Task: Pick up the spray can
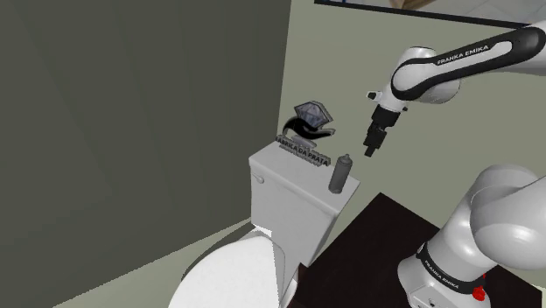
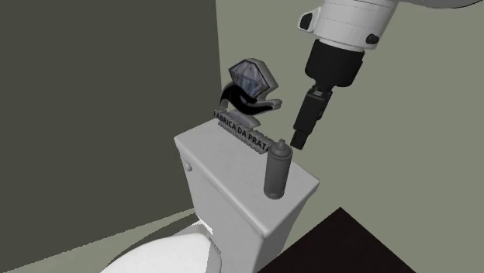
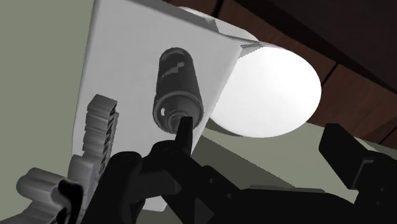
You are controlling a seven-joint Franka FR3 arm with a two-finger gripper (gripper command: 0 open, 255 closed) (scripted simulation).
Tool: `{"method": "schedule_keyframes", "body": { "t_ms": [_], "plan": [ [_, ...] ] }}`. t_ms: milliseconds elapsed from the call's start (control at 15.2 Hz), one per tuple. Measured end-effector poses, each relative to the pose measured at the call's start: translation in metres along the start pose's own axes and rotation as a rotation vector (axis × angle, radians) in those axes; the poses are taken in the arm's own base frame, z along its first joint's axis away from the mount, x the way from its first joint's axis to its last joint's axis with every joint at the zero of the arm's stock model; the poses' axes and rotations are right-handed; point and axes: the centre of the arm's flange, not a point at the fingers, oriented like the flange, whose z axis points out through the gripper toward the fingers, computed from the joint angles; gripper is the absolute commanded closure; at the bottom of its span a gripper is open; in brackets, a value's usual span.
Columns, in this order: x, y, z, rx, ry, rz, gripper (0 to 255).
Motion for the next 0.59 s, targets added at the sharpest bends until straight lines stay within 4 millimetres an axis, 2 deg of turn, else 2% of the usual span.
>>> {"method": "schedule_keyframes", "body": {
  "t_ms": [396,594],
  "plan": [
    [0.008,0.063,0.061,0.061,0.058,-0.154,0],
    [0.010,0.081,0.083,0.078,0.084,-0.200,0]
  ]
}}
